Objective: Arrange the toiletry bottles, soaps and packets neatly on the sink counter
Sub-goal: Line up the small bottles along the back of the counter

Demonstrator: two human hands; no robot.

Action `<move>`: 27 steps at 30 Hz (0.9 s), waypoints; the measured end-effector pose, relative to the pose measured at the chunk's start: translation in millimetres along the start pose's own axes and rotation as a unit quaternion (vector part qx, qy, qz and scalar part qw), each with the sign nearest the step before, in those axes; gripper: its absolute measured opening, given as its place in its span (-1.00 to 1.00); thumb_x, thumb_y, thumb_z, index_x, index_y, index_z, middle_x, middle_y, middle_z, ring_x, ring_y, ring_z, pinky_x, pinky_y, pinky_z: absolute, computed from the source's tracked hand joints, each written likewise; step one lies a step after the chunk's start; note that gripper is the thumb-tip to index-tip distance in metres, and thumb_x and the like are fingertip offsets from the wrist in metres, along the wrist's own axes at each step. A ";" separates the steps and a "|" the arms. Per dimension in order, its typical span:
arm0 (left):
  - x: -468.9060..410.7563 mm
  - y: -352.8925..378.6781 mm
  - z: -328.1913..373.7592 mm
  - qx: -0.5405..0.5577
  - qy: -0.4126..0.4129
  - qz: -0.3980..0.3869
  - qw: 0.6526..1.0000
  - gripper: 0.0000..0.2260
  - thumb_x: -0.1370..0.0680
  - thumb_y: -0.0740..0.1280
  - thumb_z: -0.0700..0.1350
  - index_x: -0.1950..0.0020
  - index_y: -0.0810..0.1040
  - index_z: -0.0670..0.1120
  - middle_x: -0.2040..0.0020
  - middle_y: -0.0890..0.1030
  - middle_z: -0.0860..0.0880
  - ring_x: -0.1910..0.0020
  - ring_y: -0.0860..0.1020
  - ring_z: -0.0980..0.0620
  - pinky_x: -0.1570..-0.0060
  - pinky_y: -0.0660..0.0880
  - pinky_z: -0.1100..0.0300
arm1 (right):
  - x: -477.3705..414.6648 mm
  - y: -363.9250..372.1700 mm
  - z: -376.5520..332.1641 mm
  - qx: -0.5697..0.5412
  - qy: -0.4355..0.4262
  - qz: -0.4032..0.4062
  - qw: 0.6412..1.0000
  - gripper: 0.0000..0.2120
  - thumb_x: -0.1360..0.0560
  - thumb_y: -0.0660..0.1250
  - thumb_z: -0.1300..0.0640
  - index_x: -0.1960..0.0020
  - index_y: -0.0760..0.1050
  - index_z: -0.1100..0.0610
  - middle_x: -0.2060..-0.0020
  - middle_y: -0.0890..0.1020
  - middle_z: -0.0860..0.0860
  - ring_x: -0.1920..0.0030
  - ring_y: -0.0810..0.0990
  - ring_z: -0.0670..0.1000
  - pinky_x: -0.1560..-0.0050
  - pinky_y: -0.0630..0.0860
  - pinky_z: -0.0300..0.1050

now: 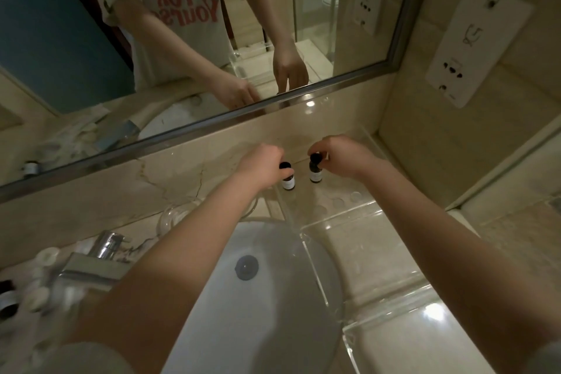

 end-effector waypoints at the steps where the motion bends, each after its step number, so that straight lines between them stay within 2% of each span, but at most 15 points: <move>1: -0.1 0.2 0.1 -0.007 -0.003 -0.003 1.000 -0.69 -0.50 0.35 0.07 -0.06 0.56 -0.16 0.06 0.60 -0.11 0.09 0.57 -0.10 0.12 0.53 0.04 | 0.5 0.2 -0.1 0.001 0.001 -0.001 1.000 -0.70 -0.47 0.29 0.24 -0.19 0.54 0.06 -0.05 0.63 0.09 -0.01 0.56 0.11 -0.02 0.54 0.04; 3: -0.1 0.2 -0.1 -0.003 0.004 -0.004 1.000 -0.62 -0.48 0.37 0.08 -0.19 0.53 -0.13 -0.04 0.60 -0.10 0.00 0.57 -0.10 0.04 0.54 0.04 | 1.3 0.0 1.2 -0.001 0.006 0.002 1.000 -0.65 -0.47 0.32 0.21 -0.25 0.50 0.05 -0.08 0.63 0.08 -0.04 0.57 0.10 -0.02 0.54 0.00; 6: 2.4 0.8 0.7 0.045 0.039 -0.021 0.998 -0.54 -0.48 0.40 -0.06 -0.36 0.44 -0.08 -0.22 0.56 -0.09 -0.13 0.55 -0.08 -0.08 0.48 0.11 | 1.9 -1.4 1.9 -0.003 0.003 0.011 1.000 -0.62 -0.46 0.34 0.21 -0.27 0.48 0.06 -0.07 0.63 0.06 -0.03 0.57 0.09 0.03 0.52 -0.06; 9: 3.7 1.7 1.1 0.064 0.048 -0.020 0.997 -0.64 -0.50 0.37 -0.16 -0.30 0.51 -0.10 -0.20 0.59 -0.12 -0.12 0.56 -0.09 -0.07 0.44 0.15 | -2.1 -0.9 2.5 0.012 -0.002 0.007 1.000 -0.74 -0.46 0.33 0.19 -0.14 0.55 0.07 0.00 0.65 0.06 0.04 0.57 0.10 0.10 0.53 -0.04; 11: 3.6 1.7 0.5 0.072 0.039 -0.013 0.997 -0.68 -0.50 0.37 -0.16 -0.26 0.54 -0.11 -0.15 0.61 -0.13 -0.08 0.56 -0.08 0.00 0.43 0.18 | -4.1 -3.2 2.1 0.035 0.004 0.007 0.999 -0.80 -0.43 0.38 0.09 -0.05 0.56 0.07 0.11 0.63 0.03 0.13 0.55 0.08 0.21 0.49 -0.09; 14: 2.5 1.9 -0.1 0.074 0.038 -0.008 0.997 -0.72 -0.49 0.39 -0.14 -0.21 0.57 -0.11 -0.13 0.62 -0.11 -0.05 0.57 -0.07 0.00 0.45 0.16 | -5.2 -6.0 -1.3 0.092 0.001 -0.004 0.996 -0.74 -0.41 0.40 -0.06 0.03 0.54 0.11 0.19 0.58 0.04 0.18 0.54 0.08 0.22 0.48 -0.07; 16: 1.5 2.5 -0.5 0.072 0.038 -0.009 0.997 -0.72 -0.49 0.39 -0.13 -0.19 0.58 -0.10 -0.12 0.62 -0.10 -0.04 0.57 -0.06 -0.02 0.49 0.13 | -5.7 -7.3 -2.7 0.114 -0.003 -0.008 0.993 -0.67 -0.41 0.38 -0.12 -0.04 0.51 0.09 0.15 0.58 0.04 0.15 0.55 0.08 0.18 0.49 -0.06; 18: 0.5 2.8 -1.4 0.072 0.038 -0.007 0.997 -0.73 -0.49 0.39 -0.14 -0.18 0.58 -0.11 -0.11 0.62 -0.10 -0.03 0.57 -0.06 -0.02 0.49 0.13 | -6.3 -9.9 -2.7 0.094 -0.001 0.002 0.996 -0.57 -0.41 0.38 -0.14 -0.19 0.46 0.04 0.08 0.59 0.02 0.11 0.54 0.05 0.17 0.48 -0.09; 20: 0.2 1.7 -1.6 0.067 0.040 -0.002 0.997 -0.74 -0.50 0.38 -0.14 -0.18 0.58 -0.12 -0.10 0.62 -0.11 -0.02 0.57 -0.06 0.00 0.49 0.13 | -6.6 -11.9 -4.6 0.086 -0.005 0.008 0.996 -0.56 -0.42 0.37 -0.14 -0.22 0.44 0.02 0.11 0.56 -0.01 0.13 0.51 0.03 0.20 0.44 -0.12; 22: -1.0 0.8 -3.3 0.058 0.039 0.001 0.998 -0.75 -0.50 0.37 -0.15 -0.18 0.59 -0.13 -0.09 0.62 -0.11 -0.03 0.57 -0.08 -0.01 0.50 0.11 | -7.2 -8.9 -7.8 0.106 -0.011 -0.012 0.994 -0.64 -0.43 0.37 -0.10 -0.15 0.48 0.04 0.15 0.56 -0.01 0.15 0.51 0.04 0.23 0.41 -0.14; 24: -3.2 -0.6 -7.4 0.054 0.033 0.008 0.998 -0.76 -0.50 0.36 -0.15 -0.15 0.60 -0.14 -0.07 0.62 -0.13 -0.02 0.57 -0.10 0.00 0.51 0.09 | -10.1 -3.9 -11.2 0.117 -0.013 -0.030 0.993 -0.75 -0.45 0.36 -0.02 -0.06 0.52 0.08 0.11 0.60 0.05 0.16 0.51 0.07 0.25 0.38 -0.15; 27: -7.7 -6.6 -18.0 0.048 0.014 0.030 0.998 -0.77 -0.50 0.36 -0.14 -0.13 0.61 -0.15 -0.05 0.62 -0.15 -0.02 0.57 -0.13 -0.02 0.53 0.06 | -21.0 -3.4 -14.6 0.105 -0.018 -0.017 0.994 -0.82 -0.46 0.34 0.09 -0.05 0.53 0.06 0.05 0.61 0.07 0.14 0.51 0.08 0.23 0.40 -0.13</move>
Point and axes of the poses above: each hand's wrist, its own x-axis away from the middle knuckle, its own y-axis out of the palm, z = x × y, the point moved 5 cm from there along -x, towards the middle knuckle
